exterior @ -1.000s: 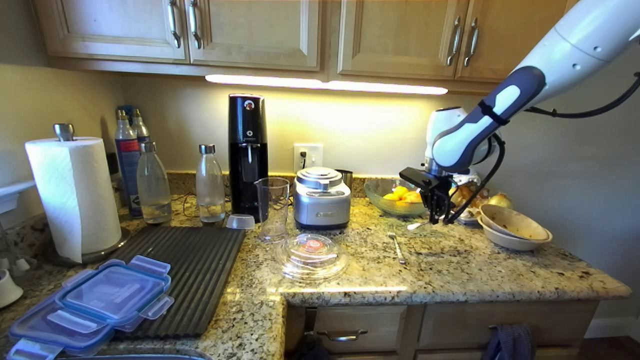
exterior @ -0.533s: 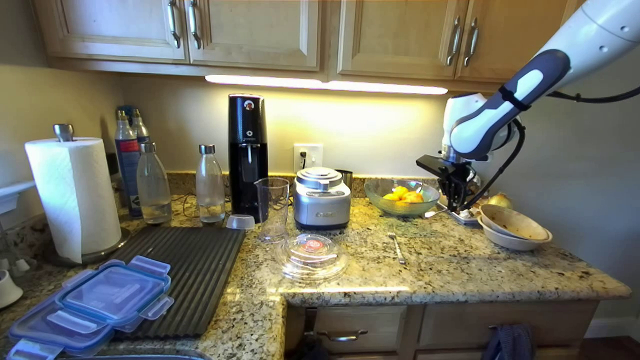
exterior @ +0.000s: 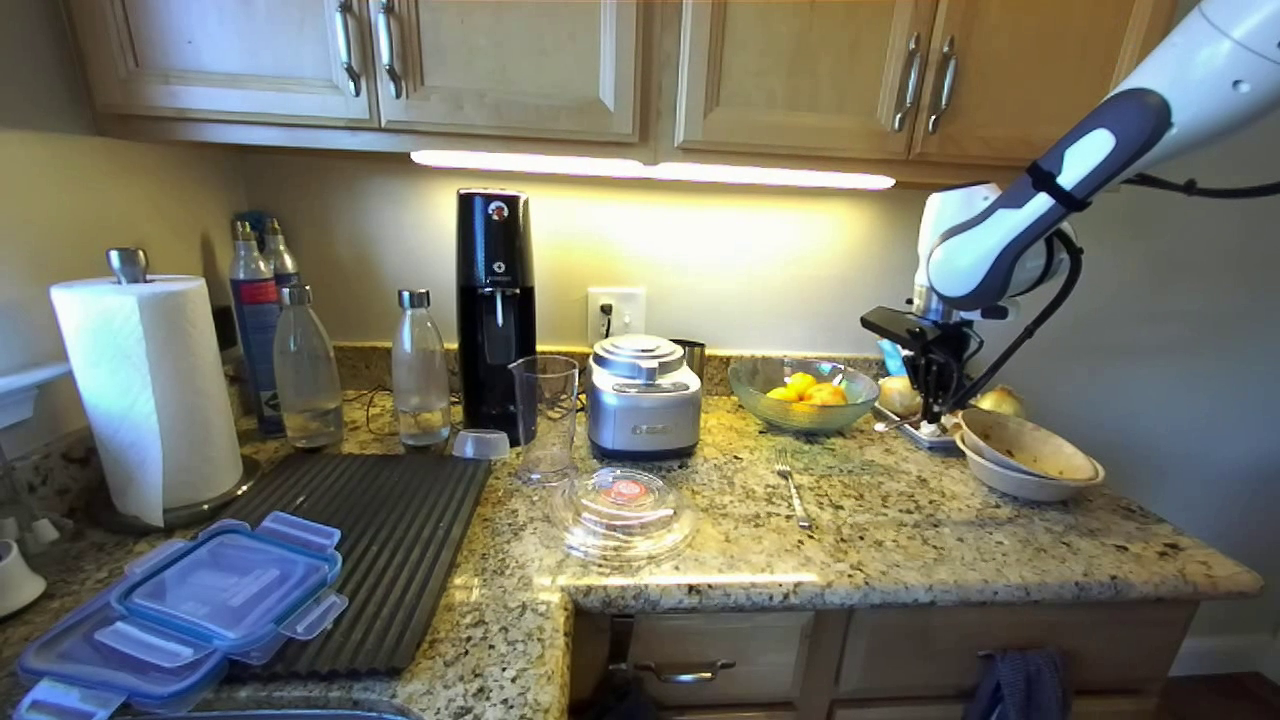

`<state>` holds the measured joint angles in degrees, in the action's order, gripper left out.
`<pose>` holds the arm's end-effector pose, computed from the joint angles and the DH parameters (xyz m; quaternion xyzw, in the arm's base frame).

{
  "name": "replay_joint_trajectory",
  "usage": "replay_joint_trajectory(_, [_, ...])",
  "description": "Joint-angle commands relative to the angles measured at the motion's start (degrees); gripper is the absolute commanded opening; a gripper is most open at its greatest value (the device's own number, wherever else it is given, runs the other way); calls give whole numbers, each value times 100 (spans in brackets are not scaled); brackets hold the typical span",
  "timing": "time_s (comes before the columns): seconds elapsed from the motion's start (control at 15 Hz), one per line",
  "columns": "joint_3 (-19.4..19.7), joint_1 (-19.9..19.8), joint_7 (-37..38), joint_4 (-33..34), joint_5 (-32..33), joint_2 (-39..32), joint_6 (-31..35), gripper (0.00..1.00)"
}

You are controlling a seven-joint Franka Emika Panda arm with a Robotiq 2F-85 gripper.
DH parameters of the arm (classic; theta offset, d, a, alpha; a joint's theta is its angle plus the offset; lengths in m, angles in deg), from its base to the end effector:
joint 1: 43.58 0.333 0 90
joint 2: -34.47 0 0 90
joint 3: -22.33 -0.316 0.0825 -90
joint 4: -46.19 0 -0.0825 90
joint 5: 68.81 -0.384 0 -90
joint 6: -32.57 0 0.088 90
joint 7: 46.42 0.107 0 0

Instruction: Stack the white bowls together, then put the two forks on top of the bowls

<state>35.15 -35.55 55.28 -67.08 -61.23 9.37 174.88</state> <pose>0.6197 -0.0457 0.2575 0.6446 -0.7584 0.0915 0.0309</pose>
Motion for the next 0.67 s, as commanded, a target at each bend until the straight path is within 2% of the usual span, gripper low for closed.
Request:
replay_joint_trajectory(0.0, [-105, -77, 28, 0, 49, 14, -14, 7])
replay_joint_trajectory(0.27, [-122, -138, -47, -19, 6, 61, -33, 6])
replay_joint_trajectory(0.6, [-224, -648, -490, -138, -667, 233, -31, 6])
